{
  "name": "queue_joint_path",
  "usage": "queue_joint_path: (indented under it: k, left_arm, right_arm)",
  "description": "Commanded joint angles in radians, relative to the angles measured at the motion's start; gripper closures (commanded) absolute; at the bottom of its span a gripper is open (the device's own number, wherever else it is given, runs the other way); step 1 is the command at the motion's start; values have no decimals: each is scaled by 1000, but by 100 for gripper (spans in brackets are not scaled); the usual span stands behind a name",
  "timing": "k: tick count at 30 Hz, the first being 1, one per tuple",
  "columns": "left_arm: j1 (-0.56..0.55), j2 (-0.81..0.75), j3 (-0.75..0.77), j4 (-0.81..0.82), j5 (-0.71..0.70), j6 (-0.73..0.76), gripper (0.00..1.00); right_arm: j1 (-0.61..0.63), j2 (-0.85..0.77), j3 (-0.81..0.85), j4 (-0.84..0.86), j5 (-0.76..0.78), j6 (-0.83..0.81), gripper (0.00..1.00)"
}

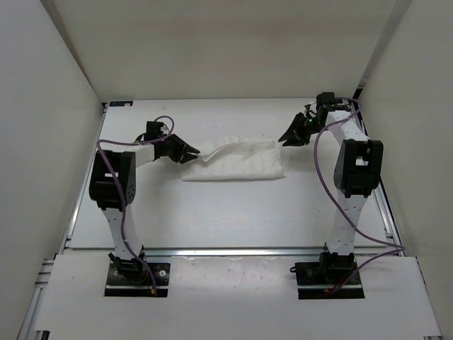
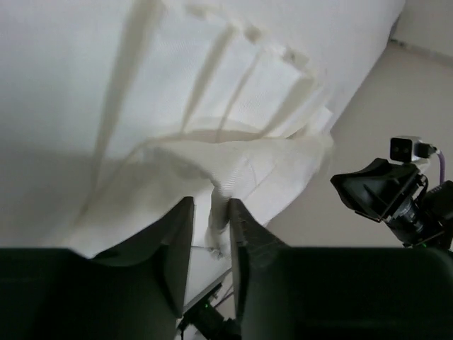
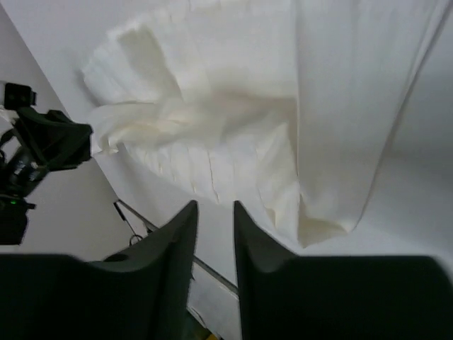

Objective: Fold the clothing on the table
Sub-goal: Fold the skirt

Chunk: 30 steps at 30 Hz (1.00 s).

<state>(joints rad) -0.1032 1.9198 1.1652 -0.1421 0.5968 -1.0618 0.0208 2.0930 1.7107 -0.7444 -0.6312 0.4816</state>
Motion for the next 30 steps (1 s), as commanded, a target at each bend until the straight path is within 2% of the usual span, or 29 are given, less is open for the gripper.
queue_joint_path:
  k: [1,3,6,9,12,15,17,19,20,21,22,23,24,28,30]
  left_arm:
    - [2,74,89,84,-83,-61,60]
    - [16,103,142,133,-77,-114,58]
    - [28,124,237,128,-94,-115,50]
    - [52,87,238,165,-95,-127,50]
    - [86,1,147,188,-106,-129,50]
    - [135,-111,23,211,-111,-121,54]
    - [139,-192,-67,239,-74,-125,61]
    - [119,-238,-162,278,-34,-113,75]
    - [81,-263,-177,253,-26,-75,77]
    - [51,-284,-197,233,-37,-52,77]
    - [36,-315,-214,189,-48,3,74]
    - [8,-326,-223,152,-83,41,67]
    - [-4,-353,-249,142,-115,61,64]
    - [-44,-375,-269,15,-233,155,61]
    - [-49,-372,-280,28,-244,163,62]
  right_arm:
    - [-42,93,185,-32,25,-12,62]
    - [-54,154,266,-21,27,-5,60]
    - [-59,200,368,-10,15,12,58]
    - [-36,142,363,-13,7,-9,59]
    - [-6,58,264,-12,-18,-44,60]
    - [45,-50,118,7,-7,-73,63]
    - [85,-105,54,-4,30,-109,63]
    - [105,-129,-24,-22,68,-147,61]
    - [110,-140,-48,-30,85,-164,59]
    - [113,-149,-68,-48,108,-176,51]
    - [102,-152,-94,-68,134,-188,47]
    - [93,-162,-102,-76,158,-195,47]
    - [81,-172,-118,-87,168,-207,47]
    - [44,-214,-160,-75,189,-215,47]
    - [31,-229,-155,-55,168,-216,46]
